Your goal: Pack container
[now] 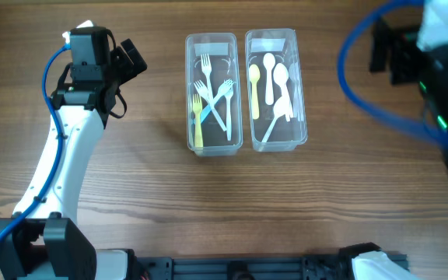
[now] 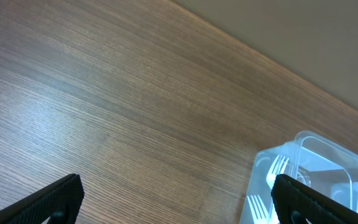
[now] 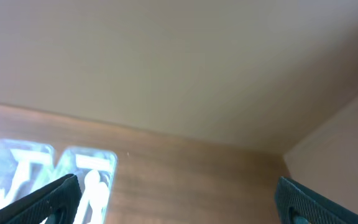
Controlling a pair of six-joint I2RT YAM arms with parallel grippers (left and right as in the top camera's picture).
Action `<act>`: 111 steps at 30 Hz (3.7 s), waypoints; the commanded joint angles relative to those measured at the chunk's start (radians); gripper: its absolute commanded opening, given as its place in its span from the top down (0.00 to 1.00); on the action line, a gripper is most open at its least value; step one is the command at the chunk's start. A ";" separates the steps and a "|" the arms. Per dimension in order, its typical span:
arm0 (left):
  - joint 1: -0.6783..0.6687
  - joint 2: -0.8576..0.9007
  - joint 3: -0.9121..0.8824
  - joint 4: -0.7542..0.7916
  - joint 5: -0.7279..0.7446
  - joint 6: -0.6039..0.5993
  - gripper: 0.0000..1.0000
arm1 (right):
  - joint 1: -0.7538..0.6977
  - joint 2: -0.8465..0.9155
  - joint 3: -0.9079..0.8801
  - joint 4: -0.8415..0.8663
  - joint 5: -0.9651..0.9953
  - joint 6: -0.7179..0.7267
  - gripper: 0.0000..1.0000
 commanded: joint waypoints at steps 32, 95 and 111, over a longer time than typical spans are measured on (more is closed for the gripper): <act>0.002 -0.022 0.021 0.003 0.012 0.004 0.00 | -0.087 -1.149 -1.823 1.171 -0.259 0.364 0.00; 0.000 -0.806 0.019 -0.285 -0.209 0.152 0.00 | -0.132 -1.236 -1.905 0.970 -0.294 0.387 0.00; 0.004 -1.333 -0.562 -0.096 -0.080 0.151 0.00 | -0.132 -1.236 -1.905 0.970 -0.295 0.387 0.00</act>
